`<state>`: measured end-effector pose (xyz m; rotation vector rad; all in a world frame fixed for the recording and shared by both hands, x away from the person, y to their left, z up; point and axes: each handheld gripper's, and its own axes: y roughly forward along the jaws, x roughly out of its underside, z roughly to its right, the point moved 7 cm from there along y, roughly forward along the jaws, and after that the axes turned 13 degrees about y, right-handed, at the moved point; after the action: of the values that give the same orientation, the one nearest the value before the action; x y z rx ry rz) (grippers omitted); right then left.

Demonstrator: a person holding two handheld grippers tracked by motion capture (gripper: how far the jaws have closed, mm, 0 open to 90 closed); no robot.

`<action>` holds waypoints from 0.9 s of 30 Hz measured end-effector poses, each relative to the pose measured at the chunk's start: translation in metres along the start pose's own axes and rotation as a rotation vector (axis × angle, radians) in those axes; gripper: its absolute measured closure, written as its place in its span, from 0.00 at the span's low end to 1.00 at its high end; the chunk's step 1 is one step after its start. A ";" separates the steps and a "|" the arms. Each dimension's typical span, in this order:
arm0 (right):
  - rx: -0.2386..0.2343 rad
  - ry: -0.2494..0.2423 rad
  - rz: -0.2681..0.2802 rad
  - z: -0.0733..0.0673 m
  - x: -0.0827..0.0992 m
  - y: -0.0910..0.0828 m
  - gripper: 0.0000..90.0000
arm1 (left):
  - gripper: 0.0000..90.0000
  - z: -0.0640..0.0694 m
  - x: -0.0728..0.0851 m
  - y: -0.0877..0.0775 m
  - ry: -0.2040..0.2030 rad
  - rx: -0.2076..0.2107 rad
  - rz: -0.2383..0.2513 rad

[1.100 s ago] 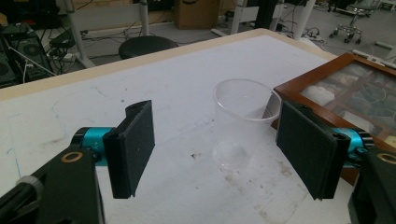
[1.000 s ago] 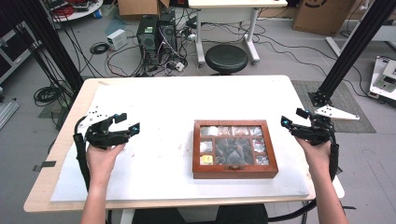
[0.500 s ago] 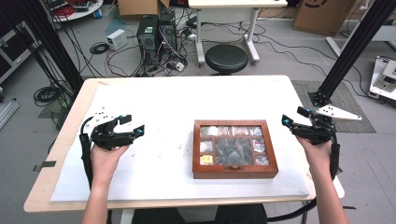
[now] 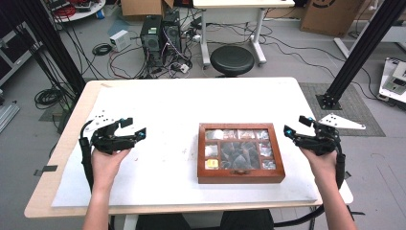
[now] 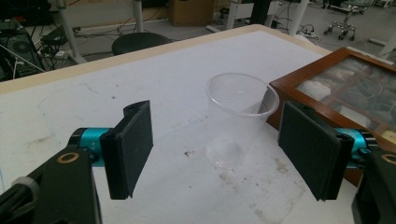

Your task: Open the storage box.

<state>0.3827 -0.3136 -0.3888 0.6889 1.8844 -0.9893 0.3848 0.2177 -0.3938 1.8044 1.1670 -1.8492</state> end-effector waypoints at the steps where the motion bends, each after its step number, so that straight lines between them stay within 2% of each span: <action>1: 0.000 0.000 0.000 0.000 0.000 0.000 0.23 | 0.29 0.000 0.000 0.000 -0.004 -0.004 0.001; 5: -0.005 -0.026 -0.010 -0.008 0.011 -0.007 0.23 | 0.29 0.001 0.000 -0.001 -0.008 -0.001 0.002; 12: -0.009 -0.042 -0.029 -0.013 0.027 -0.027 0.23 | 0.29 0.002 -0.001 -0.002 -0.007 0.000 0.005; 17: -0.016 -0.031 -0.039 -0.017 0.043 -0.045 0.23 | 0.29 0.002 -0.002 -0.002 -0.005 0.002 0.007; 27: -0.038 -0.038 -0.082 -0.029 0.070 -0.054 0.23 | 0.29 0.001 -0.003 0.001 -0.010 0.006 0.014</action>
<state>0.2961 -0.3126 -0.4221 0.5706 1.9065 -1.0085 0.3853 0.2150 -0.3914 1.8001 1.1441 -1.8541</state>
